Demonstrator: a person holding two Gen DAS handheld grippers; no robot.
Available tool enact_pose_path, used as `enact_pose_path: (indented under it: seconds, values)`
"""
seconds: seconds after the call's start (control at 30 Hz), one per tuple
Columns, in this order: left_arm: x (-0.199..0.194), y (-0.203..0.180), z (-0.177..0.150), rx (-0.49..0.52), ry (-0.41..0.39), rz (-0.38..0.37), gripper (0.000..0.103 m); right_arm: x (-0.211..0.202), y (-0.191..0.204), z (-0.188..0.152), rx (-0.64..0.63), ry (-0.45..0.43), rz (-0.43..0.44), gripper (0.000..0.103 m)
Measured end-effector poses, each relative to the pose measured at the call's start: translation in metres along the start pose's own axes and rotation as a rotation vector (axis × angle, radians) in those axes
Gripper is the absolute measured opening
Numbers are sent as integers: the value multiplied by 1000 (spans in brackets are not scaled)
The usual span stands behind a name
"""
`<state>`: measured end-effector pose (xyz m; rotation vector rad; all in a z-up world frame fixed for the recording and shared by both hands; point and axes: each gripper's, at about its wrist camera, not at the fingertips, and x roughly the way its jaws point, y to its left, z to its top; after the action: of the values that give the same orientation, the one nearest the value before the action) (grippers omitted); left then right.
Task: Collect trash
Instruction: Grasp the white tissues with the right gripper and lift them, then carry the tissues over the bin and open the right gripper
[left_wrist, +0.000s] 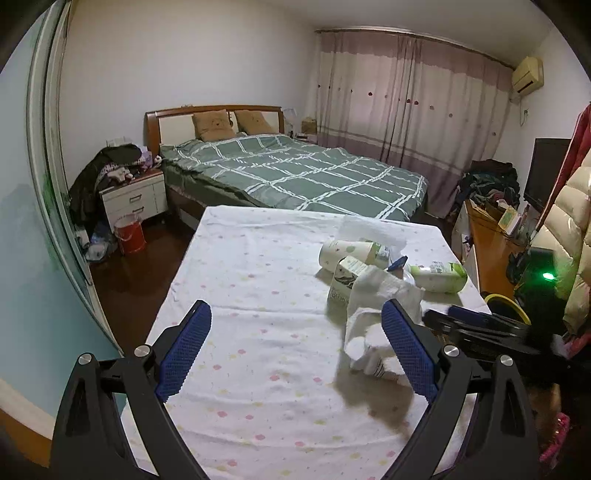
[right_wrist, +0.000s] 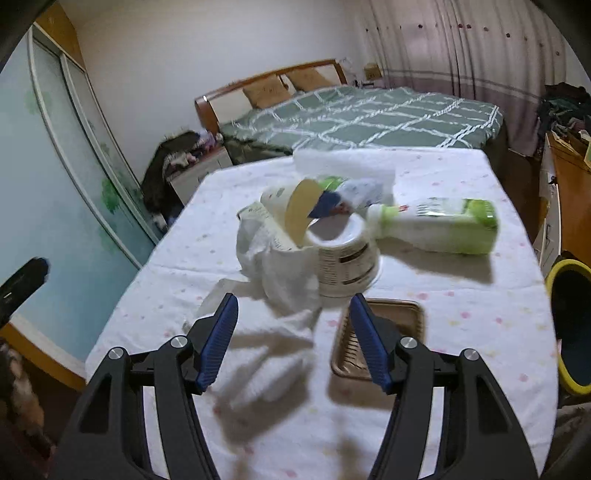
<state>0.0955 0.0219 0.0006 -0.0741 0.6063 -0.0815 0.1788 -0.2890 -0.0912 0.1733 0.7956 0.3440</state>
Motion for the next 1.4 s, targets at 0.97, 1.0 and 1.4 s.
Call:
enact_pose_path:
  seconds: [0.97,1.0,1.4]
  values:
    - [18,-18,-14,20,33,-57,92,-60,20,52,5,-112,174,7]
    - [18,-20,-14,24,32,-60,92,-66,19,54,4,-125,170,7]
    - [22,-35,-17,56,49,-83,92,-143,-88,57,130,-269,-70,7]
